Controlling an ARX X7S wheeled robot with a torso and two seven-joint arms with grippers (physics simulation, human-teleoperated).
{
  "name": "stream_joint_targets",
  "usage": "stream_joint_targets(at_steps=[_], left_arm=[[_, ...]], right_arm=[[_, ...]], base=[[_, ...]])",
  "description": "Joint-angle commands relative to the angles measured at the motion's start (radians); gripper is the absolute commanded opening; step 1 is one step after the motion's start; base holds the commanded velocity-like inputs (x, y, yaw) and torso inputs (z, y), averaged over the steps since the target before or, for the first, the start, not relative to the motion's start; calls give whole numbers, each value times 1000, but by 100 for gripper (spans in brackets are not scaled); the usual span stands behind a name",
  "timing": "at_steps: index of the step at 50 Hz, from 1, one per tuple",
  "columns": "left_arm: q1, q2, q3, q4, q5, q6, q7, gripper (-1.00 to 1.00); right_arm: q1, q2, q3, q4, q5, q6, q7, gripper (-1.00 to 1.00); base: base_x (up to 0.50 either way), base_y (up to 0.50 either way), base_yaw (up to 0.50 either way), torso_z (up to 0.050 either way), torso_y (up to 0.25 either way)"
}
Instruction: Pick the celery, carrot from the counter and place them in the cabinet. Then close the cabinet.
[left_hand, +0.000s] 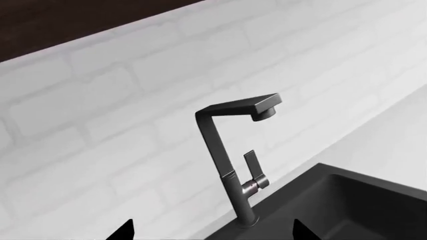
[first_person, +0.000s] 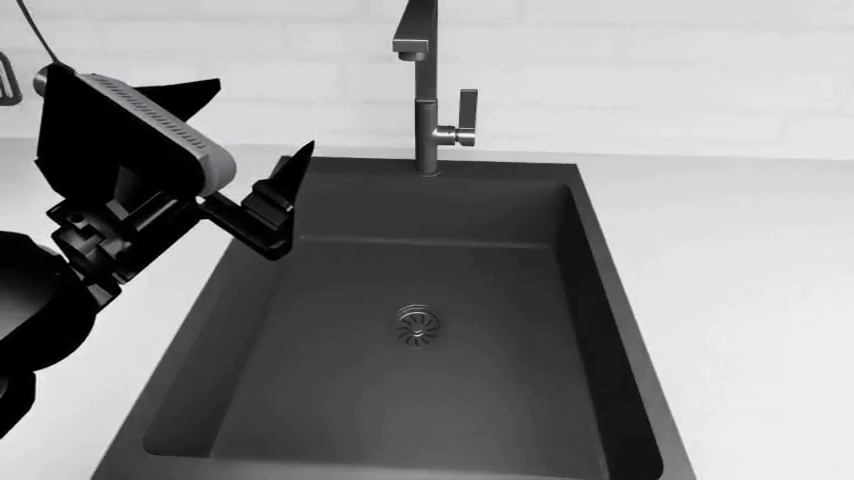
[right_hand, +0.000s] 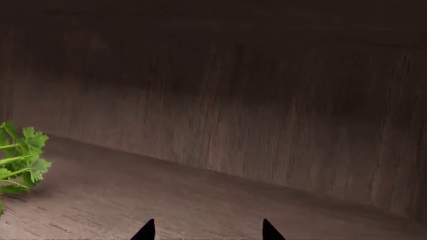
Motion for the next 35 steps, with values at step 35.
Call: stream_joint_targets(at_steps=[35], left_arm=[[18,-4,2,-1,-2,10,-7,100]], right_arm=[[-180,118,231,-527,108,1,49,100]], base=[[0,0,0,0,0]])
